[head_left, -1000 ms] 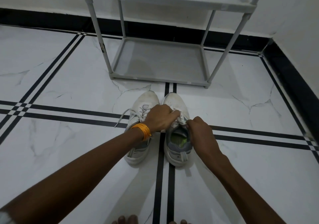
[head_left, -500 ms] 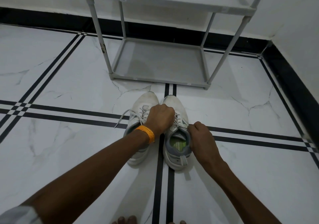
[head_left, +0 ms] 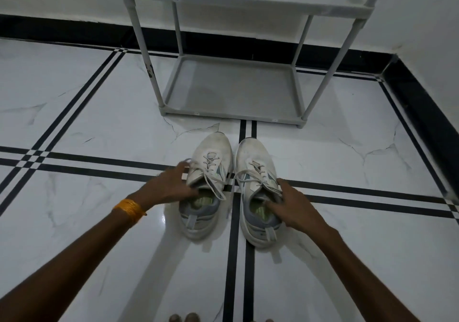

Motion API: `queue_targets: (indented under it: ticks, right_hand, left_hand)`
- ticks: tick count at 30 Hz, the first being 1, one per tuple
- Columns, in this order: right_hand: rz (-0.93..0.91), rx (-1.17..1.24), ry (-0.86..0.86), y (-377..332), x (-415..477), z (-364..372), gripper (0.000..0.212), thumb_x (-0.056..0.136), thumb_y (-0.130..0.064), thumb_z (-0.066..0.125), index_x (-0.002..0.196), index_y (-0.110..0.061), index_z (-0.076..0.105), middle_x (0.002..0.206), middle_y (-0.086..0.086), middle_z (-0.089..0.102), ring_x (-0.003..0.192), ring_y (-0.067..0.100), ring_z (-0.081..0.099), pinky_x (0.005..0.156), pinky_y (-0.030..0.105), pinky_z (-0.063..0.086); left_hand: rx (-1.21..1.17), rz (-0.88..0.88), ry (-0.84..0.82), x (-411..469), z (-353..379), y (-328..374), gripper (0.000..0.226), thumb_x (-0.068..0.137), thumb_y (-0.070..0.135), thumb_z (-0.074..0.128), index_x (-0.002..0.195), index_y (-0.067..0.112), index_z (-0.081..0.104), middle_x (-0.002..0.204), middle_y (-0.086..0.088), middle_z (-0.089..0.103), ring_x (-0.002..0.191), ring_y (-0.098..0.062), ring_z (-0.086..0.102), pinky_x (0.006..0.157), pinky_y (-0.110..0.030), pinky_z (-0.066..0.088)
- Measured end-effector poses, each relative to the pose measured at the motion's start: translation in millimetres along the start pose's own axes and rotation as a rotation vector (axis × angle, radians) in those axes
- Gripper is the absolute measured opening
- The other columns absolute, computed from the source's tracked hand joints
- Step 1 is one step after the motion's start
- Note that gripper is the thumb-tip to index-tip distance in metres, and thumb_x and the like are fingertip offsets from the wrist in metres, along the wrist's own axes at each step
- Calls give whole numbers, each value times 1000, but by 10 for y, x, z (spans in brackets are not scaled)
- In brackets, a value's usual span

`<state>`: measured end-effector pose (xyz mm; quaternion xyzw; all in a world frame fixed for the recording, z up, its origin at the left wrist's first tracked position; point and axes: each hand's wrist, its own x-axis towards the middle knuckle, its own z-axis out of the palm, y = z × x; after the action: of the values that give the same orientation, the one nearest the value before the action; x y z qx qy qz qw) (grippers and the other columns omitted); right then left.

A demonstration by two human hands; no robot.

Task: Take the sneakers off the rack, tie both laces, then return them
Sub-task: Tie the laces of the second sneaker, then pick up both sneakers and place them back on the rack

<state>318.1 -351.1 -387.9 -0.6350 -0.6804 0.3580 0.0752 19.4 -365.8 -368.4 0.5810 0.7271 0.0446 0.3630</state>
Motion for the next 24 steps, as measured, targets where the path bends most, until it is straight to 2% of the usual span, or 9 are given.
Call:
queue_targets:
  ticks: [1, 2, 5, 7, 10, 14, 16, 20, 24]
  right_hand:
    - [-3, -14, 11, -8, 39, 44, 43, 85, -38, 62, 122, -18, 51, 109, 5, 63, 92, 28, 64, 72, 38, 54]
    - [-14, -28, 36, -23, 81, 85, 34, 88, -31, 58, 116, -13, 53, 107, 10, 64, 88, 30, 64, 70, 40, 55]
    - [-43, -100, 108, -55, 196, 191, 18, 93, -20, 50, 102, -5, 54, 103, 15, 62, 87, 31, 61, 67, 37, 49]
    - [-83, -120, 161, -46, 268, 238, 16, 95, -15, 48, 103, -2, 54, 102, 16, 61, 91, 31, 59, 69, 29, 38]
    - [-165, -113, 211, -66, 321, 211, 17, 94, -7, 47, 107, 0, 55, 99, 18, 61, 89, 30, 58, 72, 26, 35]
    - [-191, -74, 205, -308, 329, -99, 26, 92, -13, 40, 111, -2, 54, 99, 16, 60, 87, 28, 57, 72, 28, 39]
    - [-187, -43, 215, -478, 261, -323, 25, 93, -10, 41, 114, -2, 53, 102, 15, 58, 89, 26, 55, 75, 30, 41]
    - [-175, -31, 203, -916, -9, -966, 24, 92, -3, 44, 115, -3, 52, 103, 14, 56, 87, 18, 47, 76, 28, 37]
    - [-170, -33, 197, -1417, -383, -1698, 21, 94, -7, 42, 113, -9, 50, 102, 10, 55, 86, 22, 52, 76, 34, 44]
  left_hand:
    - [-22, -29, -85, 1, 62, -20, 81, 81, 39, 71, 146, 23, 25, 111, -11, 65, 78, -18, 62, 56, -20, 49]
    - [-7, -23, -70, 29, 138, -32, 72, 84, 30, 68, 143, 19, 28, 102, -10, 65, 72, -17, 60, 52, -17, 45]
    - [26, 50, 161, 117, 328, -16, 32, 89, 16, 55, 118, 8, 45, 99, -16, 64, 77, -22, 52, 62, -27, 38]
    - [2, 87, 242, 166, 398, 22, 15, 89, 13, 53, 101, 8, 45, 100, -21, 64, 78, -27, 54, 66, -29, 35]
    - [-10, 163, 310, 178, 383, 138, 19, 90, 13, 54, 106, 4, 49, 96, -20, 66, 83, -38, 62, 66, -30, 37]
    - [11, 235, 389, 115, -3, 401, 27, 88, 8, 54, 114, 0, 50, 91, -22, 67, 79, -42, 64, 63, -30, 35]
    - [20, 256, 404, 33, -215, 562, 30, 90, 10, 55, 117, 0, 49, 94, -21, 68, 81, -41, 64, 65, -30, 35]
    - [-10, 260, 414, -306, -750, 978, 36, 91, 11, 54, 125, 1, 47, 101, -21, 68, 85, -42, 63, 71, -38, 42]
    - [-80, 248, 451, -843, -1272, 1436, 33, 90, 7, 54, 123, 3, 48, 99, -16, 69, 81, -38, 64, 68, -31, 40]
